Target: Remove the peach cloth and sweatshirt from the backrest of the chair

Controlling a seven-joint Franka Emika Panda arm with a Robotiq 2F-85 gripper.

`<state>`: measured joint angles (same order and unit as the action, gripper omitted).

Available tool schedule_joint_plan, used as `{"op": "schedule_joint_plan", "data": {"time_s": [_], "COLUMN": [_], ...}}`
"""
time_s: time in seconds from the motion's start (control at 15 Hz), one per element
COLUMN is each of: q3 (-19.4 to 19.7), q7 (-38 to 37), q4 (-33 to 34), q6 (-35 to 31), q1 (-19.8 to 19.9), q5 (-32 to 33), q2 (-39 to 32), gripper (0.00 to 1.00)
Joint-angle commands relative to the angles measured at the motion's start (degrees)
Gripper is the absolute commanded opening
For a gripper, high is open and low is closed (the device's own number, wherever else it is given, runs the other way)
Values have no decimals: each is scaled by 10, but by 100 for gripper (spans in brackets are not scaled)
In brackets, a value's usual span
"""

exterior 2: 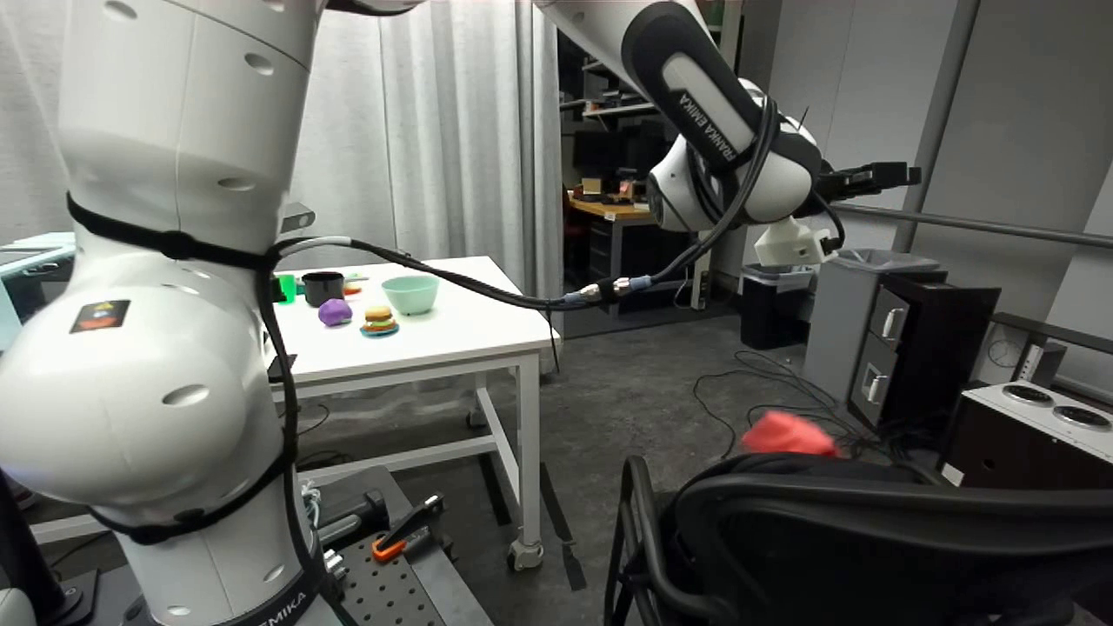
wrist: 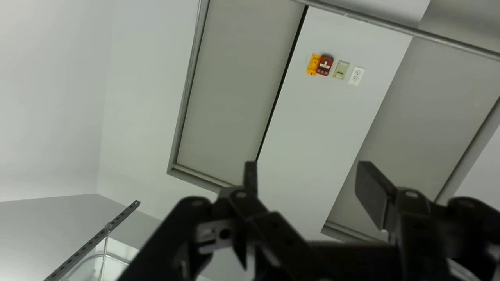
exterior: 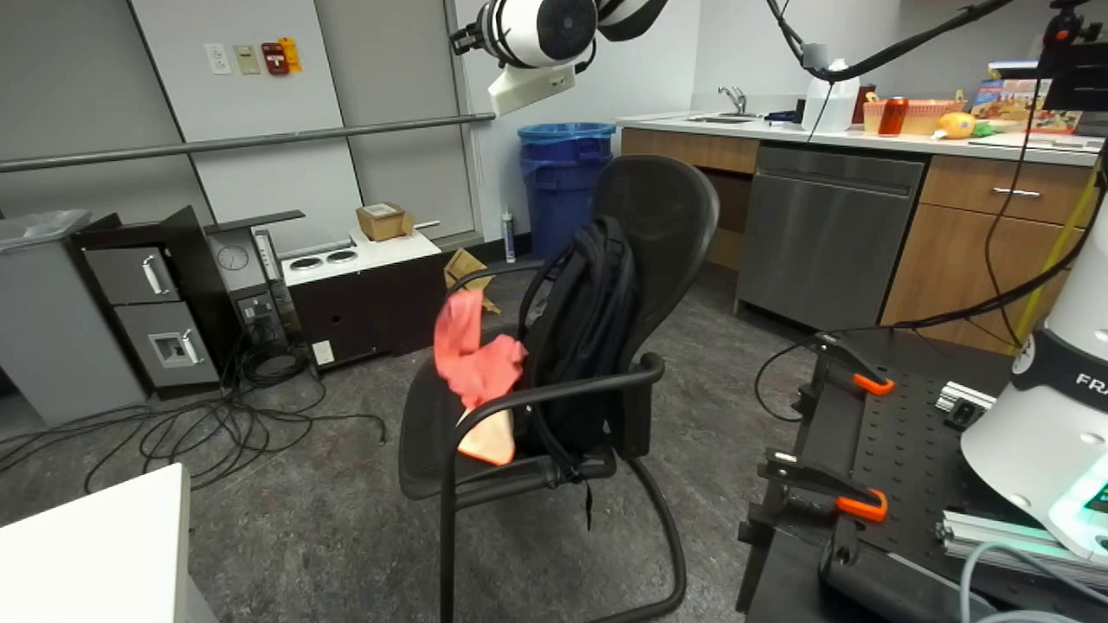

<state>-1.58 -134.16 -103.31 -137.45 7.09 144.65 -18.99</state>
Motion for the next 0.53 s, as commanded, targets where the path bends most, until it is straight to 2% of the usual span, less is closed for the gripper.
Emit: {"op": "schedule_joint_plan", "data": {"time_s": [0.0,0.07,0.2,0.33,0.47], "q3": [-1,0,7,12,17], "q7": [-37,-34,-49,-44,-26], "q4": [-24,-27,-41,-42,-32], "q6": [45,45,18,-14,-92], "q1": [0,1,16,27,45], "q5": [-3,-8,6,-7,-33], "q2": [0,1,5,11,18], "gripper": [97,100,100,100,100]}}
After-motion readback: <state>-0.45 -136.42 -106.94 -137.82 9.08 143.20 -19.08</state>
